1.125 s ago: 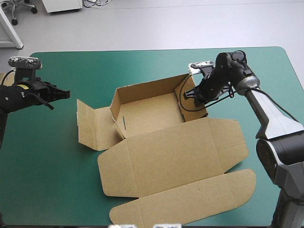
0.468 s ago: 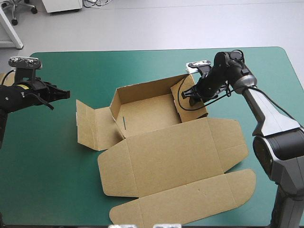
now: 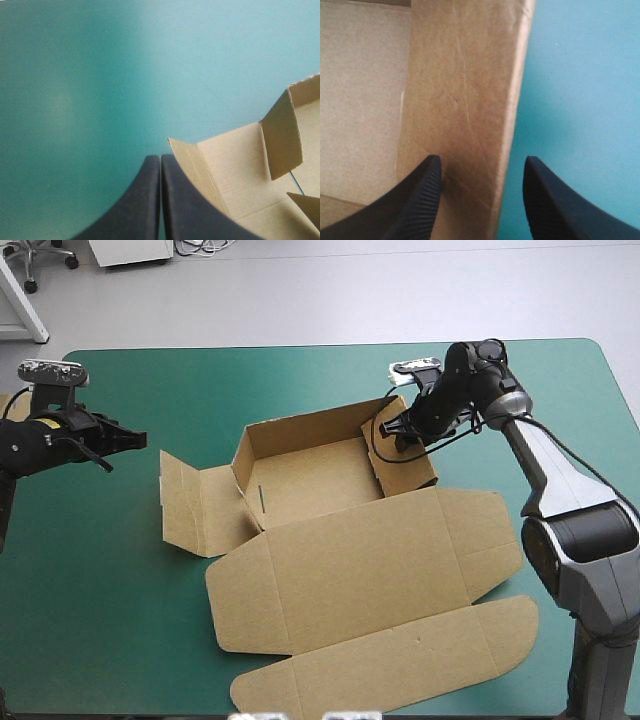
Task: Fold the box
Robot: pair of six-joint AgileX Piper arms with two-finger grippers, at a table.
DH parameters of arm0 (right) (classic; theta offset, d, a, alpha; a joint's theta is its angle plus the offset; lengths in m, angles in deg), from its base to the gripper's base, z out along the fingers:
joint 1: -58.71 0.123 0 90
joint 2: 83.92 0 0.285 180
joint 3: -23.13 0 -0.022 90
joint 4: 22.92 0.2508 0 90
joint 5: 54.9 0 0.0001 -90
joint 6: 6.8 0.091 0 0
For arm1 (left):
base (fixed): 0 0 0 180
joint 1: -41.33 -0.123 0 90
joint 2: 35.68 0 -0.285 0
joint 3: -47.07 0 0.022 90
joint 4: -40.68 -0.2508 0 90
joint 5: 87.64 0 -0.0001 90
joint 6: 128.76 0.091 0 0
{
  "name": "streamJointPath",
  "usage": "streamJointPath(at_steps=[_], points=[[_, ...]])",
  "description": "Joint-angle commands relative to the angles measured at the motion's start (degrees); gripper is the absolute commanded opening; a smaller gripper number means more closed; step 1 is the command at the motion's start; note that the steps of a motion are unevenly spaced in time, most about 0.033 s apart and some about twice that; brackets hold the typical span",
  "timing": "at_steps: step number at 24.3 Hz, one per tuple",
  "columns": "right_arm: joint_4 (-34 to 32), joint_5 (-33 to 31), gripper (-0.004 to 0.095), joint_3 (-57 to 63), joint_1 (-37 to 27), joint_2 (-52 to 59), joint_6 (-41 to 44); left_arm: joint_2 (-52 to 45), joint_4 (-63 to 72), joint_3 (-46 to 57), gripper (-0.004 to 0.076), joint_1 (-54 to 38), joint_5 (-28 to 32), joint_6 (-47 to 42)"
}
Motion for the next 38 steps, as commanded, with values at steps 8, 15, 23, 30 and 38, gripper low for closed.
streamJointPath(at_steps=[8, 15, 23, 30, 38], points=[[-0.1, -0.7, 0.0467, 2.8, -0.1, 2.1, 0.6, -1.8, 0.3, -2.0, -0.0007, -0.1, 3.2, -0.1], [-1.7, -0.7, 0.0000, 2.7, -0.1, 3.6, 1.2, -1.8, 0.3, -2.0, -0.0008, -0.1, 3.2, 0.1], [1.1, -0.7, 0.0000, 2.7, -1.5, 9.7, 1.1, -1.8, -1.0, -2.0, -0.0008, -0.1, 3.2, 0.0], [6.6, -0.7, 0.0000, 2.7, -8.8, 16.1, 0.5, -3.3, 0.7, -2.1, -0.0008, -0.1, 4.1, -0.2], [14.9, -0.7, 0.0000, 2.7, -16.4, 22.4, -2.2, -4.7, 5.9, -7.7, 0.0000, -0.1, -0.6, -0.2]])
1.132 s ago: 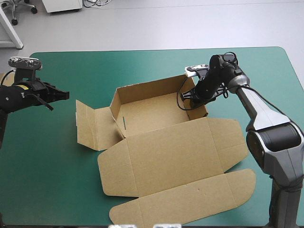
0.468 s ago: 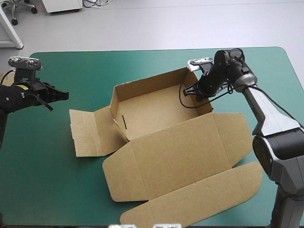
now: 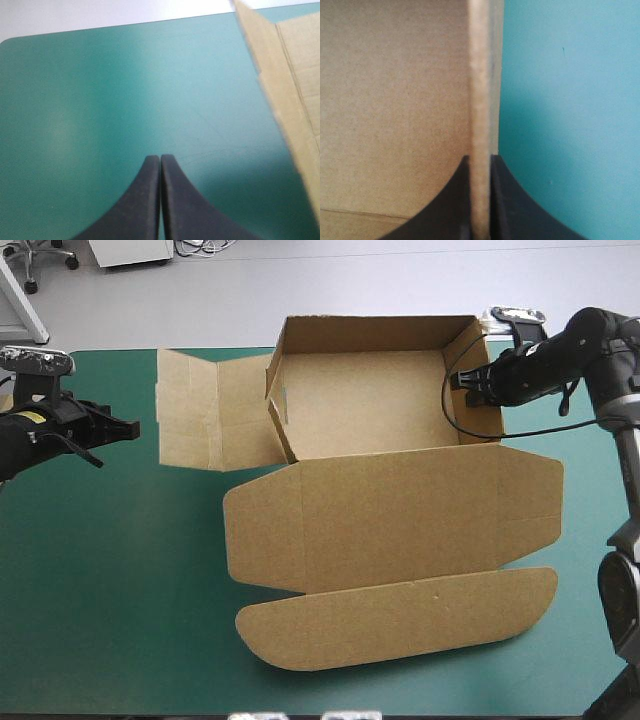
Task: Fold the box
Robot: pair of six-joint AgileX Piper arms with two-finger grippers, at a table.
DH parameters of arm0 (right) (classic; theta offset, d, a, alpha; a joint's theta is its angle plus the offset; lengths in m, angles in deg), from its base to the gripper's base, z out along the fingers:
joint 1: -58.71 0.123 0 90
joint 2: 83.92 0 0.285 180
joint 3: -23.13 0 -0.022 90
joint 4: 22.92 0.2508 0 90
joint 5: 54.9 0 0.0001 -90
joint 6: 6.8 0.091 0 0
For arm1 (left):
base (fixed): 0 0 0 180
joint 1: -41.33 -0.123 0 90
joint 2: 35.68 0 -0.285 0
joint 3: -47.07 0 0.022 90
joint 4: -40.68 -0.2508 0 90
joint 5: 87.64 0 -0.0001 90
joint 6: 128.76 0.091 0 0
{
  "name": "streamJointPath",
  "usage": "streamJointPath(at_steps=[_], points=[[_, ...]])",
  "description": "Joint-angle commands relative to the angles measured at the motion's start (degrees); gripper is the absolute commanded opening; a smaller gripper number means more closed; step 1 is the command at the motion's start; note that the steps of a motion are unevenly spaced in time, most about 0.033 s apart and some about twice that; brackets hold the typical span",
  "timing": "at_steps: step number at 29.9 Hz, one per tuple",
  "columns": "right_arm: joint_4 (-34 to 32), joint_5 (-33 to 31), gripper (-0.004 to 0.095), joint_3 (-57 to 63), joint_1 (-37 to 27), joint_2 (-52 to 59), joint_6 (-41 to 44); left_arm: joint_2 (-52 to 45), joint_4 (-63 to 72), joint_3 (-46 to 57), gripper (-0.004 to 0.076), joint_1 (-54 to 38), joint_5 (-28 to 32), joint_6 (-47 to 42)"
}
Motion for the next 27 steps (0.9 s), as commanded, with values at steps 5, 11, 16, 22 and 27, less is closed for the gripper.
streamJointPath(at_steps=[5, 11, 16, 22, 27], points=[[4.6, -0.1, -0.0004, -1.4, -2.0, 9.2, -1.2, -1.8, 6.4, -7.0, 0.0000, -0.2, -0.2, -0.6], [4.8, -0.2, -0.0019, -1.4, -2.0, 13.8, -1.3, -1.1, 10.6, -7.9, 0.0001, -0.2, -0.5, -0.7], [2.5, -0.2, -0.0019, -1.4, -2.0, 16.8, -0.9, 0.9, 16.5, -10.8, 0.0001, -0.2, -1.6, 1.2], [1.3, -0.2, -0.0019, -1.4, -2.0, 18.4, -0.5, 7.2, 28.8, -13.5, 0.0001, -3.3, -7.3, 6.1], [-1.8, -0.2, -0.0019, -1.4, -2.0, 19.2, 0.6, 13.2, 51.2, -13.5, 0.0000, -12.7, -15.7, 15.9]])
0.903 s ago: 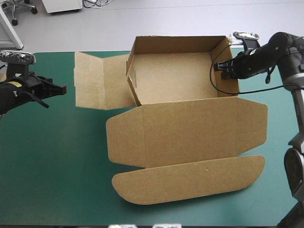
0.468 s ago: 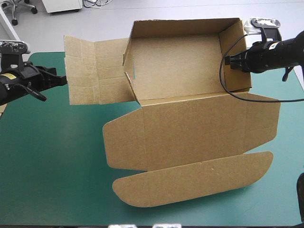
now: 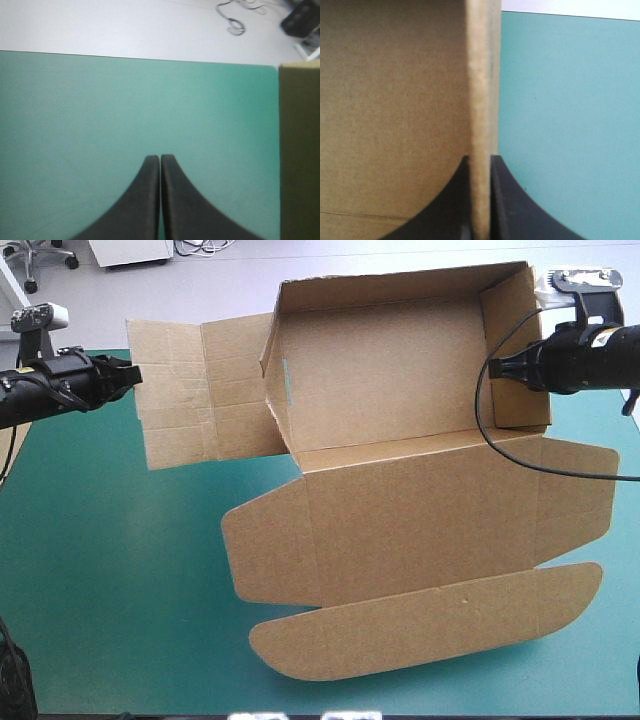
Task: Fold the box
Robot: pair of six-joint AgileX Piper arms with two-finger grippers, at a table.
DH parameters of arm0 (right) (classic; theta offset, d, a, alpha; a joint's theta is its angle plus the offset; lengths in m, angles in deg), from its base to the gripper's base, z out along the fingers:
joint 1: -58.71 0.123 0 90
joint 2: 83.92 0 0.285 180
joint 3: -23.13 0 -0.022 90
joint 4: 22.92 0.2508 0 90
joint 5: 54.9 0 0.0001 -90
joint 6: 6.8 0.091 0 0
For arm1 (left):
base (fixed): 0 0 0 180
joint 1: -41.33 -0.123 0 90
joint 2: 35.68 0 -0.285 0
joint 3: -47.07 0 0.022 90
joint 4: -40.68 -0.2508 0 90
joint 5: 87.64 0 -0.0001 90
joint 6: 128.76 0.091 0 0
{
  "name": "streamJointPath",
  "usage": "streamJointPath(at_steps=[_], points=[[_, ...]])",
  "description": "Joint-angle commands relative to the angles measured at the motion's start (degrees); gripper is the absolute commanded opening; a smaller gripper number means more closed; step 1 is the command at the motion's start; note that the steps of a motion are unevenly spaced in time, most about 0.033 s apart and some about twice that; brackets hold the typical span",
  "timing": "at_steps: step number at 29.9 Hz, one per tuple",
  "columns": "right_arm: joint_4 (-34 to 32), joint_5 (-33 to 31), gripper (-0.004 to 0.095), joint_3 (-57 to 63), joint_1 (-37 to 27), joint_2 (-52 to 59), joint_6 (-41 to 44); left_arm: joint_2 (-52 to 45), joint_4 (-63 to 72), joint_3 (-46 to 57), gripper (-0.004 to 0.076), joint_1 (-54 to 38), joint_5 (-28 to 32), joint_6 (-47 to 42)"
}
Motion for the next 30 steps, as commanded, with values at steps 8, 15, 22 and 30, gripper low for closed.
streamJointPath(at_steps=[8, 15, 22, 30], points=[[5.1, 0.0, -0.0019, -1.4, -0.3, 2.6, 0.3, 8.0, 24.0, -1.9, 0.0000, -9.3, -12.0, 12.0], [10.0, 0.0, -0.0019, -1.4, -0.3, 2.6, -1.4, 12.4, 24.3, -1.9, 0.0000, -3.2, -12.8, 14.1], [10.4, 0.0, -0.0019, -1.4, -0.3, 2.4, -1.8, 14.5, 24.6, -1.9, 0.0000, 2.3, -12.8, 14.5], [10.1, 0.0, -0.0019, -1.4, -0.3, -0.5, -1.8, 14.4, 23.2, -1.9, 0.0000, 6.2, -13.1, 13.7]])
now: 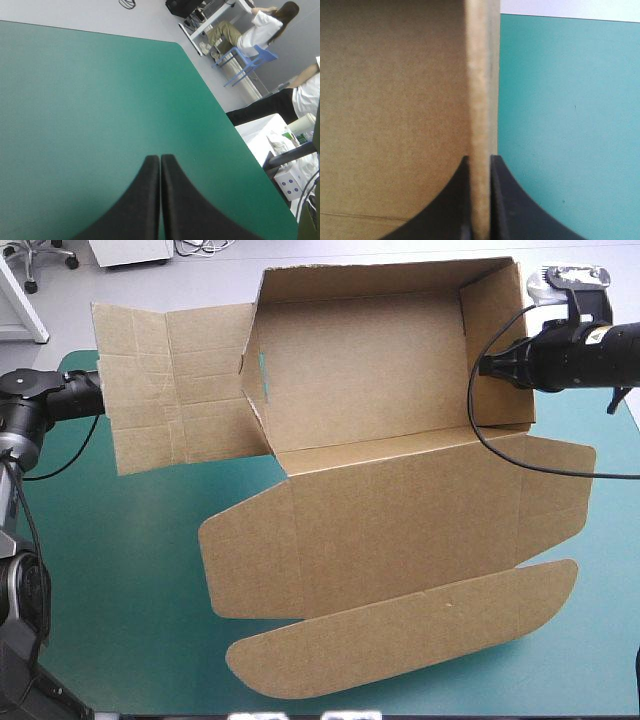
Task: Fold the box
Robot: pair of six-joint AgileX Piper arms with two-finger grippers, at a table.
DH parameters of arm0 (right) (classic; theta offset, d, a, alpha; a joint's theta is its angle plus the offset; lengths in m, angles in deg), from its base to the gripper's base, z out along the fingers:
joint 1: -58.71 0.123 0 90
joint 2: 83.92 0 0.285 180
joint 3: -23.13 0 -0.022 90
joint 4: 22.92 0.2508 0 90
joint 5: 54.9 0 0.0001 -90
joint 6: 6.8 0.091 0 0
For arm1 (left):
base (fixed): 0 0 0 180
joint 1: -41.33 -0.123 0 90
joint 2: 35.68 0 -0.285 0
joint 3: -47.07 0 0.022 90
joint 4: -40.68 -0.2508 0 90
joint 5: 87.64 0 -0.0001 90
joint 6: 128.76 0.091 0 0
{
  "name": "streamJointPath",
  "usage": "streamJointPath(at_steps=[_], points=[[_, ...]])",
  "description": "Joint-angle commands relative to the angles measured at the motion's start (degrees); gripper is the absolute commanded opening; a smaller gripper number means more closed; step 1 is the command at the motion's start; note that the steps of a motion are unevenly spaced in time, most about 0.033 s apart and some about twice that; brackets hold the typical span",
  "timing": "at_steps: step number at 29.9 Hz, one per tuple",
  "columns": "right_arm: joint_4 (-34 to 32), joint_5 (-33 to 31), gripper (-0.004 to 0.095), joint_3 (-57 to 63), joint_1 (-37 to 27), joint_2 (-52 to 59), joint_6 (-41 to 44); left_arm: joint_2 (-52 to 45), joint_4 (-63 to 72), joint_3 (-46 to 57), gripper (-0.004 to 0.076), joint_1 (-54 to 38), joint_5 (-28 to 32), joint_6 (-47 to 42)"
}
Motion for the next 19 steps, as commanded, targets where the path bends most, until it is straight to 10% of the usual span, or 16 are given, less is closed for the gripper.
streamJointPath(at_steps=[1, 19], points=[[2.6, 0.0, -0.0019, -1.4, -0.2, 0.1, 0.1, -3.0, 3.8, -1.8, 0.0000, 1.7, -5.0, -0.7], [1.5, 0.1, -0.0019, -1.4, -0.2, -5.8, 0.1, -9.3, 1.7, -1.8, 0.0000, 7.1, -4.9, -5.0]])
